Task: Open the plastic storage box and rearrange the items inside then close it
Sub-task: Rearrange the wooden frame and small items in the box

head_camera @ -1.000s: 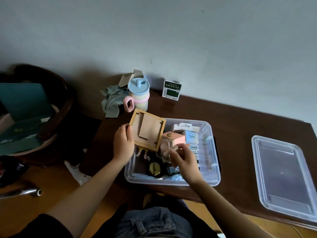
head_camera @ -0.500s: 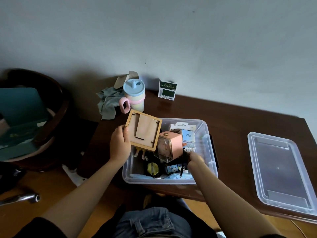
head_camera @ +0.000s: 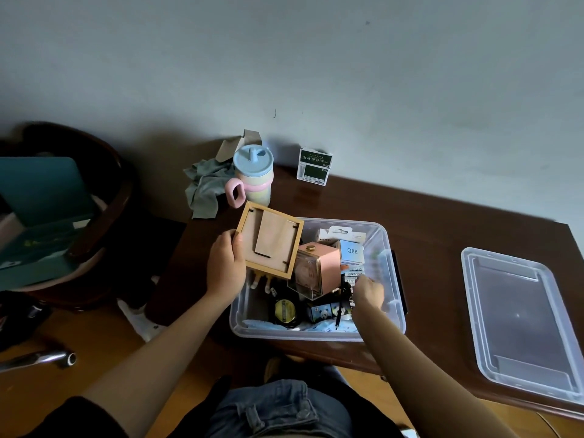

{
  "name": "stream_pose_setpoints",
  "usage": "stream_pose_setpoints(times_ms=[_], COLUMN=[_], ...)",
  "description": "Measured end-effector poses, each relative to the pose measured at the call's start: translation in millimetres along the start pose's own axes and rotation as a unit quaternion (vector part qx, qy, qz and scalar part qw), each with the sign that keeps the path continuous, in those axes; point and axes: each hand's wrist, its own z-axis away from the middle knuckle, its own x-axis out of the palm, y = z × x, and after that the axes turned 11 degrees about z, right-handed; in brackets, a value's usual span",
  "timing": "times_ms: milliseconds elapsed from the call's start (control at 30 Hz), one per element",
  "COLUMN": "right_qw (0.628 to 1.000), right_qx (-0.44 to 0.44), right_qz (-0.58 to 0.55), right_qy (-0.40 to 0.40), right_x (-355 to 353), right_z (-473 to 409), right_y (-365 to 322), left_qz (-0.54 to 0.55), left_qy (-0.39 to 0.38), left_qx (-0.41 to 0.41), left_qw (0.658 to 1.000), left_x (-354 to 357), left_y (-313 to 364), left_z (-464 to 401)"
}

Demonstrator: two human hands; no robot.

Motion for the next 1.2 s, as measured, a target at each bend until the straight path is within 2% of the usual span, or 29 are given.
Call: stream_pose_setpoints(times_ms=[67,133,233,300,367,467,500,533,667,733,867,967,1067,1133,1200], right_qw=[0.985,0.939,0.823,0.721,0.633,0.500,0.476,0.468,0.474,0.506,0.611,0.734,0.767,0.770,0.765], right_qx=[-0.166,-0.333,-0.486,-0.559,-0.583,-0.542,-0.519,-0.499,-0.471,-0.449,-0.406,-0.369,-0.366,-0.364,-0.381], right_qz=[0.045,0.073,0.211,0.329,0.444,0.631,0.671,0.695,0.724,0.716,0.655,0.543,0.507,0.500,0.504], right_qy=[0.024,-0.052,-0.207,-0.243,-0.249,-0.241,-0.232,-0.223,-0.174,-0.169,-0.183,-0.171,-0.143,-0.158,-0.129], right_x=[-4,-10,-12,2,24,59,68,74,92,99,111,118,122,124,123], right_z=[19,44,68,74,75,73,73,72,68,67,69,72,74,72,67], right_y=[1,3,2,1,1,6,8,8,10,13,16,15,19,22,24], left_qz=[-0.002,-0.002,0.002,0.003,0.000,-0.001,-0.001,-0.001,-0.005,-0.004,0.001,-0.001,-0.003,-0.005,-0.006], left_qy=[0.002,0.004,0.004,0.005,0.008,0.004,0.002,0.002,0.009,0.007,0.004,0.003,-0.003,-0.005,-0.005], left_qx=[0.003,0.006,0.008,0.001,-0.003,0.010,0.013,0.015,0.017,0.020,0.024,0.020,0.019,0.016,0.014], left_qw=[1.000,1.000,1.000,1.000,1.000,1.000,1.000,1.000,1.000,1.000,1.000,1.000,1.000,1.000,1.000], left_x=[0,0,1,1,2,2,2,2,2,1,0,0,-1,-1,0], left_y=[-1,-2,-3,-4,-4,-4,-4,-3,-1,-1,-1,-1,-2,-4,-4], left_z=[-1,-1,-1,-1,-2,-1,-1,-1,0,0,1,2,1,0,-1])
